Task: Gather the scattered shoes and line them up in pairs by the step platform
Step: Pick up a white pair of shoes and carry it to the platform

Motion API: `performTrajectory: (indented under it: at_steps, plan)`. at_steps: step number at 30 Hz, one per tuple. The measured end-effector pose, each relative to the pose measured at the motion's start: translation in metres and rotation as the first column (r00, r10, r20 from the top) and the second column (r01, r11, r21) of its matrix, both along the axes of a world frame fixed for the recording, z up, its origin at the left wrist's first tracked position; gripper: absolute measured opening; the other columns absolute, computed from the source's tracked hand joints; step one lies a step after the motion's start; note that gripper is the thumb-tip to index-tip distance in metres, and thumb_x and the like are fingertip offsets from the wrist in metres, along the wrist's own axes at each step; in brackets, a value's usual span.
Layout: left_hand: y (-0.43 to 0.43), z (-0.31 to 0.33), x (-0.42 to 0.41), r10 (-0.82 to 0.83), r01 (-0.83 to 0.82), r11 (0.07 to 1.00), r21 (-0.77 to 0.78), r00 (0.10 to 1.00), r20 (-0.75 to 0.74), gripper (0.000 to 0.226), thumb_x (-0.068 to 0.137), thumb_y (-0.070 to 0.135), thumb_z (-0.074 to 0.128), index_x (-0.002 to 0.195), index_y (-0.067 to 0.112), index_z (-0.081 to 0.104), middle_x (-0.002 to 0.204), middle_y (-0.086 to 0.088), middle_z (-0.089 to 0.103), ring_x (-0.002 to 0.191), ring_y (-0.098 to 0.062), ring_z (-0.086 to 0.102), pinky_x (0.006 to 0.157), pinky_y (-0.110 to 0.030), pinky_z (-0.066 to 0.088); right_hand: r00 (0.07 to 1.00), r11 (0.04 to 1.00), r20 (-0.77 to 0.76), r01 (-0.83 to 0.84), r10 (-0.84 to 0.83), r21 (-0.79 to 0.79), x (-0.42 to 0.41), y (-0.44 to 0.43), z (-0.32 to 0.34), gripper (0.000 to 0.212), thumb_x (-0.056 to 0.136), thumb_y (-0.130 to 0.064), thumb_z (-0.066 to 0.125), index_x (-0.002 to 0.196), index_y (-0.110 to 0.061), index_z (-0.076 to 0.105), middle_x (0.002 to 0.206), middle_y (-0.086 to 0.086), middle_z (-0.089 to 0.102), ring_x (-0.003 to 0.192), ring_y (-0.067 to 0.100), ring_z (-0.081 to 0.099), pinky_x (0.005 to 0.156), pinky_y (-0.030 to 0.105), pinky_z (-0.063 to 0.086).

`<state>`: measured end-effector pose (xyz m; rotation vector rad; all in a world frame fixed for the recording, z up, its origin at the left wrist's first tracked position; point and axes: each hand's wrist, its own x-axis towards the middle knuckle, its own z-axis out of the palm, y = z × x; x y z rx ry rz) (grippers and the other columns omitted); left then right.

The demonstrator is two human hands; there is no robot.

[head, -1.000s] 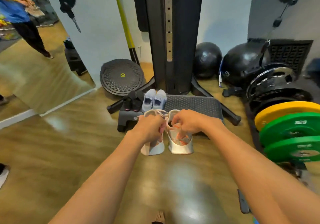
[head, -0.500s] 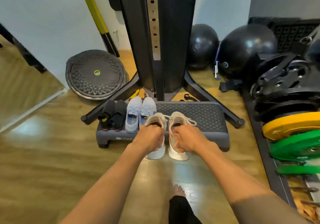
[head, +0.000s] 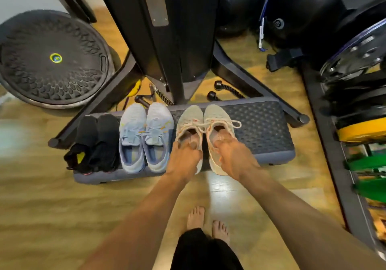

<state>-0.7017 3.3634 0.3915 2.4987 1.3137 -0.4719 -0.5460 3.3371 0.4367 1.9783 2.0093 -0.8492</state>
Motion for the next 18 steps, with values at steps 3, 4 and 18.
performTrajectory:
  at_steps: [3,4,18]
  plan:
    - [0.025,-0.043,0.001,0.010,-0.010,1.000,-0.027,1.000,0.000,0.042,0.080,0.018,0.063,0.122,0.024,0.061,0.136,-0.005,0.043,0.130,-0.030,0.037,0.098,-0.040,0.028,0.999,0.999,0.007,0.035,-0.035,0.039,0.002,0.020,-0.043,0.035,0.094,-0.010,0.046,0.129,-0.010,0.051,0.125,0.012,0.055,0.109,0.031,0.056,0.082,0.036,0.044]
    - [0.032,-0.057,0.001,0.024,-0.023,0.999,-0.044,1.000,0.009,0.042,0.080,0.018,0.063,0.122,0.022,0.061,0.136,-0.006,0.043,0.130,-0.030,0.038,0.098,-0.040,0.030,0.999,0.998,0.020,0.036,-0.037,0.048,0.001,0.024,-0.054,0.034,0.094,-0.010,0.045,0.127,-0.010,0.052,0.121,0.012,0.057,0.105,0.031,0.057,0.077,0.036,0.044]
    - [0.026,-0.145,-0.002,0.064,-0.052,0.995,-0.086,0.988,0.140,0.046,0.078,0.008,0.063,0.122,0.019,0.056,0.120,-0.007,0.051,0.113,-0.031,0.046,0.085,-0.035,0.033,0.996,0.998,0.076,0.049,-0.046,-0.037,-0.009,0.038,-0.164,0.040,0.085,-0.001,0.056,0.124,-0.012,0.050,0.114,0.012,0.058,0.102,0.031,0.060,0.073,0.037,0.045]
